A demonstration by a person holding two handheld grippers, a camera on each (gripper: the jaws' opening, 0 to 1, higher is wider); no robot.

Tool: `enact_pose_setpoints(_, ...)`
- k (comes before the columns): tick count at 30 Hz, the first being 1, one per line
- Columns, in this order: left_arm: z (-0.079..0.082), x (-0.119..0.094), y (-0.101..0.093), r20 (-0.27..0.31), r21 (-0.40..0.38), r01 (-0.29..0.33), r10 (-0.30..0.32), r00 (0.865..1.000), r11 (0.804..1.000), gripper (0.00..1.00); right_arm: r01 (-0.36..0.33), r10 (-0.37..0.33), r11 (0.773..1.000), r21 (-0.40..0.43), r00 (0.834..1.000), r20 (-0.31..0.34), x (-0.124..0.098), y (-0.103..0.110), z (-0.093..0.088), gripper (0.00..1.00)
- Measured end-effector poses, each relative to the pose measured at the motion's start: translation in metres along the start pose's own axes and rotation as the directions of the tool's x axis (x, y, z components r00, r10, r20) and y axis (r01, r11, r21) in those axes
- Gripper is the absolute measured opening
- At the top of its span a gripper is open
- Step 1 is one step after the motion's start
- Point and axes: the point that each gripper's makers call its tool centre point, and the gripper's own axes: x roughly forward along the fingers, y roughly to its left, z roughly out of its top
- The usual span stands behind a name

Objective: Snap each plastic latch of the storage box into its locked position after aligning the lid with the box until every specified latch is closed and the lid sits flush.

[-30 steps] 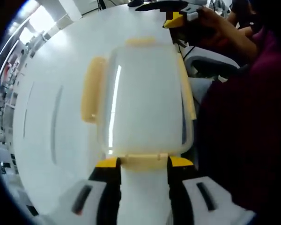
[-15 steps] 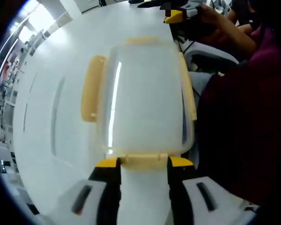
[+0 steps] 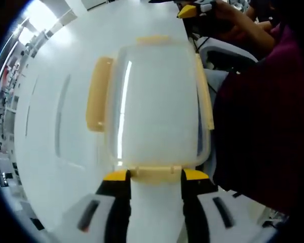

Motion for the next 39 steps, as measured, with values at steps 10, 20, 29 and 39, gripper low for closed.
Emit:
enact_pose_setpoints(10, -0.009, 0.0, 0.002, -0.017, 0.004, 0.0, 0.0, 1.0, 1.0, 0.37, 0.0, 0.0, 1.0, -0.002, 1.0, -0.003, 0.0, 0.001, -0.001, 0.99)
enact_pose_setpoints(20, -0.015, 0.0, 0.003, -0.025, 0.006, -0.001, 0.001, 1.0, 1.0, 0.37, -0.005, 0.005, 1.0, -0.006, 1.0, -0.002, 0.0, 0.003, -0.001, 0.99)
enact_pose_setpoints(29, -0.015, -0.001, 0.001, -0.021, 0.006, 0.006, -0.006, 1.0, 1.0, 0.37, -0.008, 0.008, 1.0, -0.008, 1.0, -0.004, 0.001, 0.006, -0.001, 0.99)
enact_pose_setpoints(39, -0.016, -0.001, 0.001, 0.023, 0.023, 0.014, -0.014, 1.0, 1.0, 0.38, -0.013, 0.013, 1.0, -0.01, 1.0, -0.006, 0.001, 0.007, -0.001, 0.99)
